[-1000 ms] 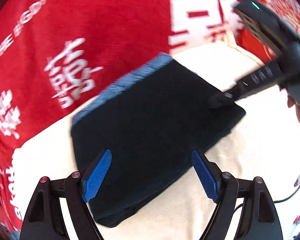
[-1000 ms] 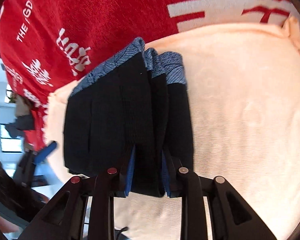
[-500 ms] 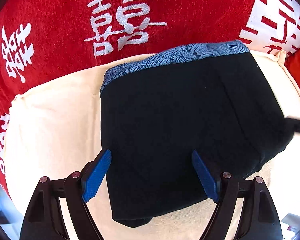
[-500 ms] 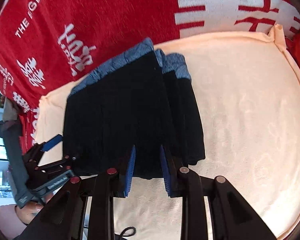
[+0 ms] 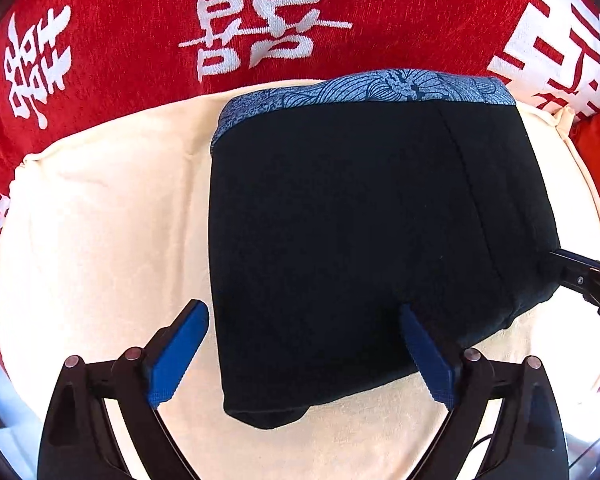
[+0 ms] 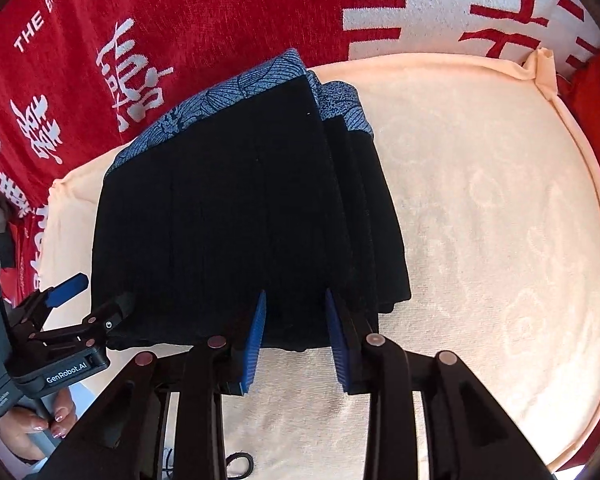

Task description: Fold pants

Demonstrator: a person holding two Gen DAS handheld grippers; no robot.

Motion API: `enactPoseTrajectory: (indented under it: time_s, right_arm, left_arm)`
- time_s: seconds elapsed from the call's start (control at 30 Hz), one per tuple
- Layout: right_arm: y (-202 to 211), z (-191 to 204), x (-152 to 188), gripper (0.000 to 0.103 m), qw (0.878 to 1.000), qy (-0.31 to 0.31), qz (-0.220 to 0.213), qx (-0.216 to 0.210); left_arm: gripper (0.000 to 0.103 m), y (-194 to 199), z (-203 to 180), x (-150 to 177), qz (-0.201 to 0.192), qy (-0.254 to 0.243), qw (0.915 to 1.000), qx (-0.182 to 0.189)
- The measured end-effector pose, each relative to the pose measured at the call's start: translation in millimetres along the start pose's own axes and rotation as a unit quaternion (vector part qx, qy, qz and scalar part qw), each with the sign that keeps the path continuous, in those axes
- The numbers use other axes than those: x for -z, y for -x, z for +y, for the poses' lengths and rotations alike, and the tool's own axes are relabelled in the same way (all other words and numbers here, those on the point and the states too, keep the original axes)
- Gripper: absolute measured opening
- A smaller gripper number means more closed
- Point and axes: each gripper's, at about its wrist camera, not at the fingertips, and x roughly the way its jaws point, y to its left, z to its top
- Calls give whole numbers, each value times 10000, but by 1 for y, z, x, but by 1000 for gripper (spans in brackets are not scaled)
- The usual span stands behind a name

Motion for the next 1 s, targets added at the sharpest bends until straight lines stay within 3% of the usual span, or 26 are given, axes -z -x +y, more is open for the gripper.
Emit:
enactPoseTrajectory:
  time_s: [0.1, 0.23, 0.77, 0.83, 1.0]
  right_arm:
    - [-2, 13, 2, 46, 9995, 228, -4, 221]
    - [-2, 28, 10, 47, 9966, 575, -40, 594]
    - [-3, 6, 32, 50, 9987, -65, 328, 380]
    - [-1, 3, 36, 56, 9987, -139, 349, 353]
    - [2, -6, 44, 60, 9982, -292, 424, 315]
  left_arm:
    - [96, 1, 4, 2, 41, 66, 9999, 63]
    - [96, 1, 6, 3, 57, 105, 9999, 81]
    - [96, 1, 6, 3, 52, 98, 9999, 1]
    - [96, 5, 2, 1, 25, 19, 10000, -28]
    - [96, 9, 2, 2, 53, -93, 9999, -49]
